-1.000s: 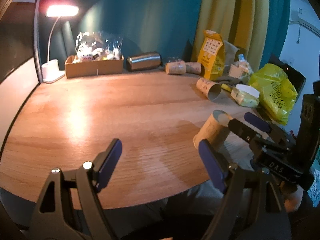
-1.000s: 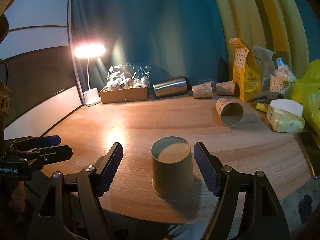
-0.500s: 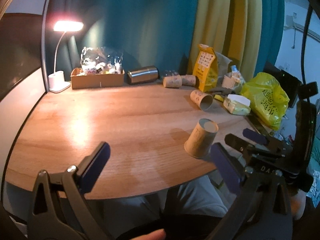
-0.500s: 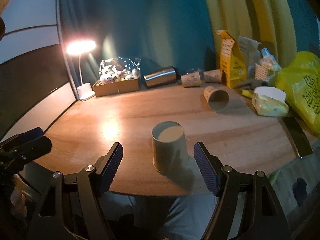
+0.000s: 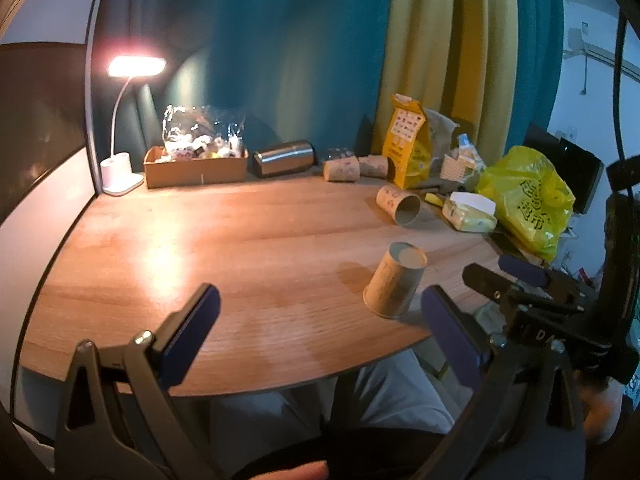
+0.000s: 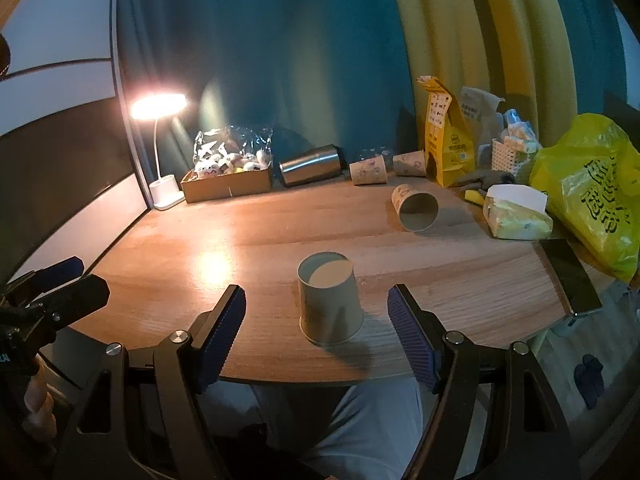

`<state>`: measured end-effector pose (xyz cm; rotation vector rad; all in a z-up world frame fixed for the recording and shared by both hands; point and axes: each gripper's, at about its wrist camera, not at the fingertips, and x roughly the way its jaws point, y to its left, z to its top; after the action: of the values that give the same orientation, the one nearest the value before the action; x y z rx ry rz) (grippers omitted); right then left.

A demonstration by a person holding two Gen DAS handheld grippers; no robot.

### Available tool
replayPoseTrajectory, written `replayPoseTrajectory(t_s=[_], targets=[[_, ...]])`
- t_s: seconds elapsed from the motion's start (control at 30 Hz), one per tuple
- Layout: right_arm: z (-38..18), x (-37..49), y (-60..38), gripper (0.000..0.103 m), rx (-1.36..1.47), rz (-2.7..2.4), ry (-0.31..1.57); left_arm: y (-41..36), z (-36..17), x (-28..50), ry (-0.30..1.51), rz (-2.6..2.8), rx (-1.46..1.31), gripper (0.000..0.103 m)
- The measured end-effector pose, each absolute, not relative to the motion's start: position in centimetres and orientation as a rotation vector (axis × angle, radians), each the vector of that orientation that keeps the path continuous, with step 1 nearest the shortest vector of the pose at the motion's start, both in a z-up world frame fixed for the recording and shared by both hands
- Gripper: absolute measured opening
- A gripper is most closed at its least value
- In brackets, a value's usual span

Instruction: Flip cup upside down

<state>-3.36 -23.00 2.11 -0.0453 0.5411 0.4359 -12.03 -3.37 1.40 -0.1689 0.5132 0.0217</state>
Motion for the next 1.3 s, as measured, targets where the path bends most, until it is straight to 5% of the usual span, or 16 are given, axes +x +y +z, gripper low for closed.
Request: replayPoseTrajectory(t_s=[1.3], targets=[[1.7, -3.2, -22.5, 0.077, -0.046, 0.450, 0.568, -2.5, 1.1, -11.7, 0.528, 0.049, -0.183, 0.102]])
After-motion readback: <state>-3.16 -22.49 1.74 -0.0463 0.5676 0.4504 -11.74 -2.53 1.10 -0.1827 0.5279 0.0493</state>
